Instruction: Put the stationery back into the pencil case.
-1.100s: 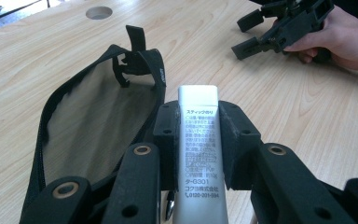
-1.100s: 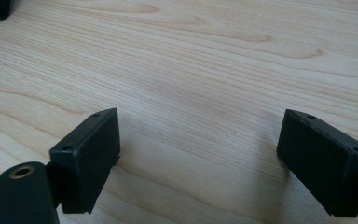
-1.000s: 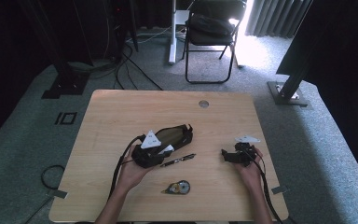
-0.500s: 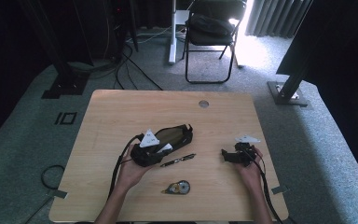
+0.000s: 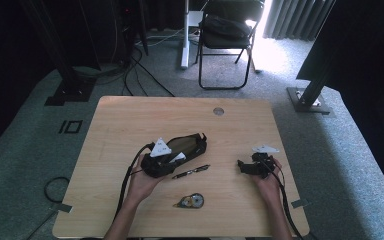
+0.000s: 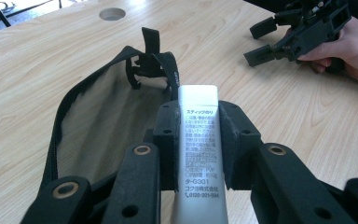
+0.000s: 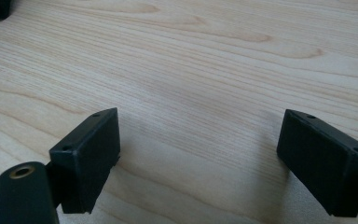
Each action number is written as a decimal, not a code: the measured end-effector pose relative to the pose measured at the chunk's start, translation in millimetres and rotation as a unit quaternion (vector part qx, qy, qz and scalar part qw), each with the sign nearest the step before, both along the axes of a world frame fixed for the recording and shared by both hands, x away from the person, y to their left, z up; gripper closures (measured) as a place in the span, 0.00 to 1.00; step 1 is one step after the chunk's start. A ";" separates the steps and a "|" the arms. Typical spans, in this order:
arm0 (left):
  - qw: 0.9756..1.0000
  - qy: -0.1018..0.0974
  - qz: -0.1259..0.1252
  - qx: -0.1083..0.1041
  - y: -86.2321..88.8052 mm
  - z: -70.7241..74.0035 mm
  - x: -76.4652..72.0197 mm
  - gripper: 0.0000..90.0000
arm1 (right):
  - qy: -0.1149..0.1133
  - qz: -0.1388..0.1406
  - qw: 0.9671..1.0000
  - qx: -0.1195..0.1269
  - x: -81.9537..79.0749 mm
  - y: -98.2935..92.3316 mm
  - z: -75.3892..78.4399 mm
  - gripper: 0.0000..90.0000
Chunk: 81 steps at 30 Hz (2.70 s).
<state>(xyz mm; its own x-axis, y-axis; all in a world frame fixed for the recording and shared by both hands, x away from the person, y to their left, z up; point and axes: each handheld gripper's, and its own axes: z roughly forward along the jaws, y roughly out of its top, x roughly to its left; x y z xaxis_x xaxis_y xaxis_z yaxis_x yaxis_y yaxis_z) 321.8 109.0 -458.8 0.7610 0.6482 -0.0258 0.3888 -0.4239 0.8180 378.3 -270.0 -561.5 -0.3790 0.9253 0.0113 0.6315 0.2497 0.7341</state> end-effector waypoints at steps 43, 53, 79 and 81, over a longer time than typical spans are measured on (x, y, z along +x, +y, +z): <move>1.000 0.002 0.019 0.008 10.6 2.6 16.1 0.79 | 0.000 0.000 1.000 0.000 -0.1 0.0 0.0 0.15; 1.000 -0.002 0.021 0.012 11.5 4.6 21.1 0.79 | 0.000 0.000 1.000 0.000 -0.1 0.0 0.0 0.15; 0.999 -0.014 0.042 0.009 12.5 1.1 34.8 0.79 | 0.000 0.000 1.000 0.000 -0.1 0.0 0.0 0.15; 0.999 -0.014 0.043 0.009 12.4 0.7 35.9 0.79 | 0.000 0.000 1.000 0.000 -0.1 0.0 0.0 0.15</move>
<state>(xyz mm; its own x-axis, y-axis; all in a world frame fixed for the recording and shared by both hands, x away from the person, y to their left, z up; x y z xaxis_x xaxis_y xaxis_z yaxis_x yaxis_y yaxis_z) 357.7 121.4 -458.1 0.7027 0.7114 0.0073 0.4017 -0.4052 0.8212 378.2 -269.9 -561.5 -0.3786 0.9255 0.0115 0.6318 0.2494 0.7339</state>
